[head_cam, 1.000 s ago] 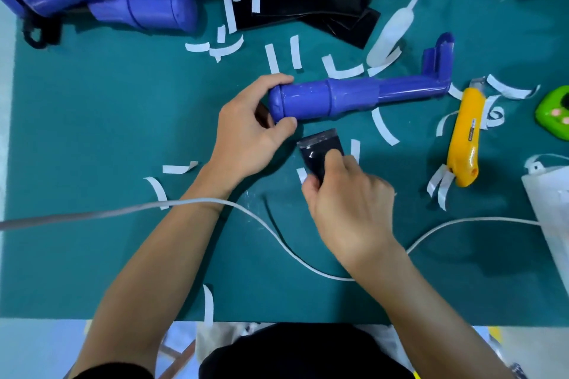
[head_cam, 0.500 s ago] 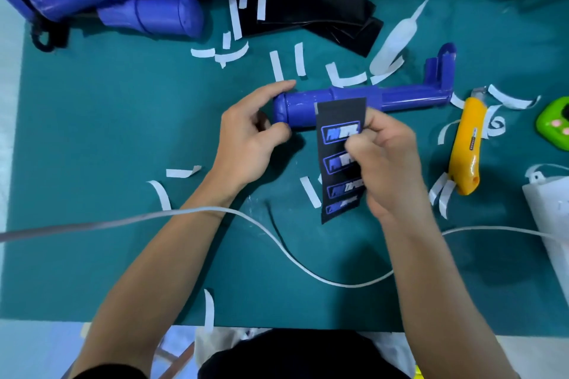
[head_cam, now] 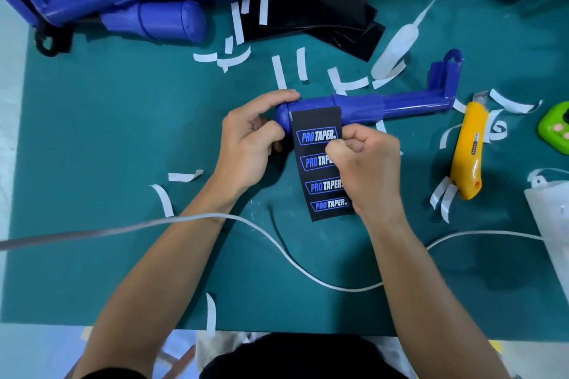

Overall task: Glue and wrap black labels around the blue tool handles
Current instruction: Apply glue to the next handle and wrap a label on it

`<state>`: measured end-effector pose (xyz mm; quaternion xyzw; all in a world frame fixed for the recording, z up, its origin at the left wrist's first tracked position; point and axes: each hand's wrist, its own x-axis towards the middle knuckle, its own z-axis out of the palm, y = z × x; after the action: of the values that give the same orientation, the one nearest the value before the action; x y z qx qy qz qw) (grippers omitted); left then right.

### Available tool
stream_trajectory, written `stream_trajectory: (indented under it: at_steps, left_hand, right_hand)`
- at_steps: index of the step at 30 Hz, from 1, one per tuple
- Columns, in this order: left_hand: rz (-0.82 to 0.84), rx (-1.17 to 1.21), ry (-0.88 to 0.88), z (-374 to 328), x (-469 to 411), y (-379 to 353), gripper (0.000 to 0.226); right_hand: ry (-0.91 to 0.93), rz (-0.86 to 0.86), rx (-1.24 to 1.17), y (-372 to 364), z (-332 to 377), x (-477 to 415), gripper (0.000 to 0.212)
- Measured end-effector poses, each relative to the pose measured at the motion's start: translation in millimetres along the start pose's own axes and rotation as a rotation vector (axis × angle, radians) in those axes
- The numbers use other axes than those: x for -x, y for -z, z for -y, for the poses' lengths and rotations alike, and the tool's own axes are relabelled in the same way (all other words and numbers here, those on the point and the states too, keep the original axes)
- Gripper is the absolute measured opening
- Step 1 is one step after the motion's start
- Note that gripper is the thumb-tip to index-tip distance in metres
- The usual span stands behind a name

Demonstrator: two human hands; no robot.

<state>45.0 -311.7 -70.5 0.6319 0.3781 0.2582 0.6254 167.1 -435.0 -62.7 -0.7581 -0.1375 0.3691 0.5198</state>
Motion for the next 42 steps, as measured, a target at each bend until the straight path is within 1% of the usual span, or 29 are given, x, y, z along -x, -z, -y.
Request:
stream_trajectory:
  at_steps: [7,12,19,22,25,30,33,35,39,42]
  left_hand:
    - [-0.007,-0.005,-0.001,0.5,-0.1,0.1,0.049]
    - [-0.007,-0.011,0.001,-0.8,0.8,-0.6,0.047]
    - [-0.061,-0.068,0.028,-4.2,1.2,-2.6,0.034]
    - [-0.07,-0.081,0.027,-5.5,1.0,-4.5,0.029]
    - [-0.066,-0.12,0.014,-6.9,1.1,-4.8,0.03]
    - [-0.078,-0.169,0.032,-6.6,2.1,-5.4,0.032]
    - [-0.078,-0.174,0.029,-7.4,1.6,-6.1,0.032]
    - [-0.08,-0.163,0.029,-8.9,1.4,-6.6,0.031]
    - [-0.084,-0.158,0.042,-8.7,1.0,-6.6,0.031]
    - [-0.077,-0.144,0.04,-6.9,1.7,-5.1,0.033]
  right_hand:
    - [0.004,0.003,0.0,-0.2,2.7,1.2,0.019]
    - [0.025,-0.003,0.052,-0.6,3.3,2.7,0.018]
    - [0.006,-0.011,0.075,-0.4,2.1,1.5,0.015]
    - [-0.004,-0.012,0.091,-0.6,0.2,-0.5,0.02]
    - [0.014,-0.018,0.118,0.1,0.3,0.0,0.029]
    - [0.034,-0.04,0.147,0.3,5.3,4.3,0.027]
    - [0.075,-0.062,0.163,1.8,5.8,5.1,0.042]
    - [0.111,-0.075,0.199,3.5,6.1,5.1,0.048]
    - [0.181,-0.14,0.325,7.3,2.8,5.2,0.043]
    - [0.256,-0.281,0.45,11.1,2.7,9.4,0.035]
